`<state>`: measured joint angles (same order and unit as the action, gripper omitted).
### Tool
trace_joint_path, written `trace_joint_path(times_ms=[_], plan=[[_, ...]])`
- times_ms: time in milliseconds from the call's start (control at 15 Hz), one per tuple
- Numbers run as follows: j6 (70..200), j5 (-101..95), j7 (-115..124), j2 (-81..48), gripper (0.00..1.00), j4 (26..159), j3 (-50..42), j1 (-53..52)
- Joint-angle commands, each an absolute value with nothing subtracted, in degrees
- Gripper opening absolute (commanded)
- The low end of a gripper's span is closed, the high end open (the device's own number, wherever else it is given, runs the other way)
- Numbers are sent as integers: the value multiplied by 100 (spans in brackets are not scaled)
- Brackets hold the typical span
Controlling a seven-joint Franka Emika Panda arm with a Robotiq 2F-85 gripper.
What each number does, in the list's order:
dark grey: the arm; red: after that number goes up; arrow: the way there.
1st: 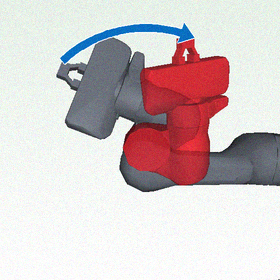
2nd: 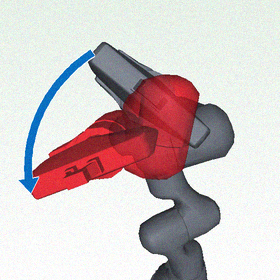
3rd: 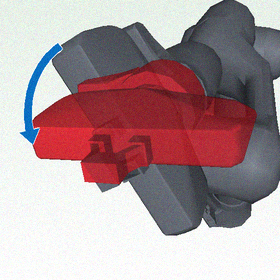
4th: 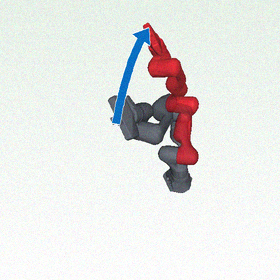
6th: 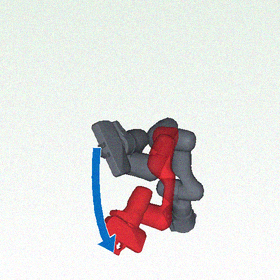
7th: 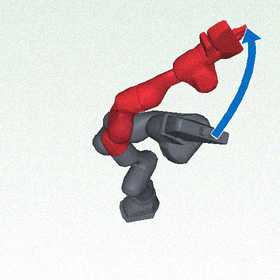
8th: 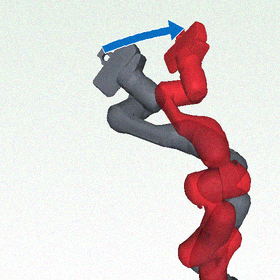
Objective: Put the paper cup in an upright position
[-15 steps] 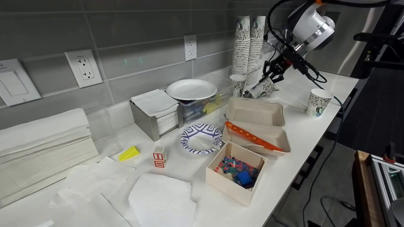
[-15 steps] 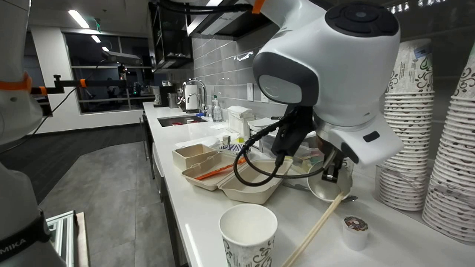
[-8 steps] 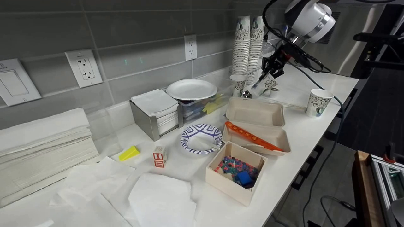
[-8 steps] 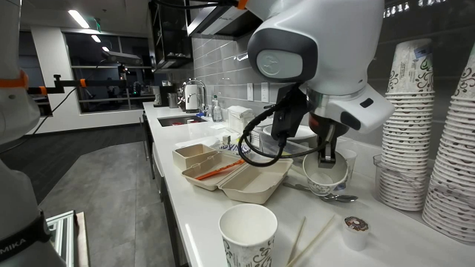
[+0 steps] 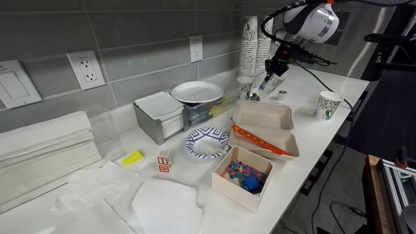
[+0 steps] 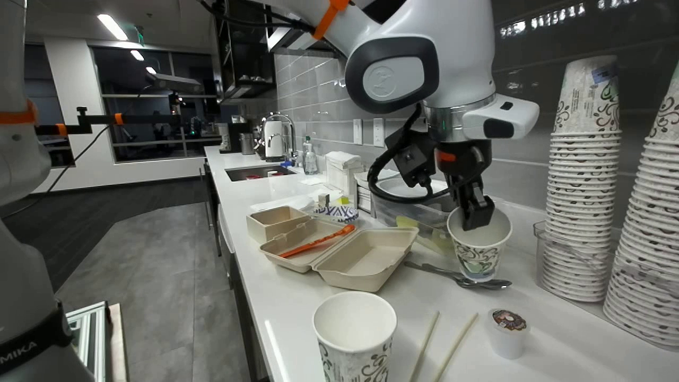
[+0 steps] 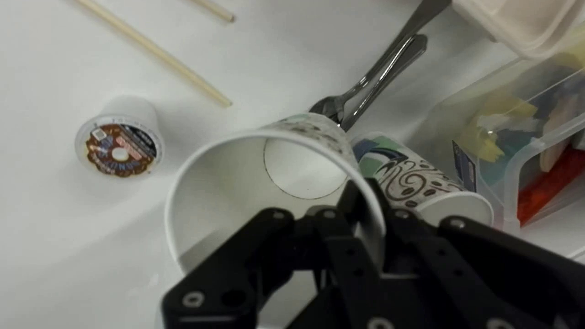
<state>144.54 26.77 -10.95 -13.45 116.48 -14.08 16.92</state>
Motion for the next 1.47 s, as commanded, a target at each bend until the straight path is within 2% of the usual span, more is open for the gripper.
trace_joint_path(times_ms=[0,467,1333,1400], plan=[[15147,1493,-736,-1317,2,11819,-1443,1495],[14902,-763,-27,-1726,2,11321,-1801,1382],[13615,-790,-1107,-2592,2,10131,-1347,1682],[13400,-786,-1141,-2616,32,10042,-1333,1700]])
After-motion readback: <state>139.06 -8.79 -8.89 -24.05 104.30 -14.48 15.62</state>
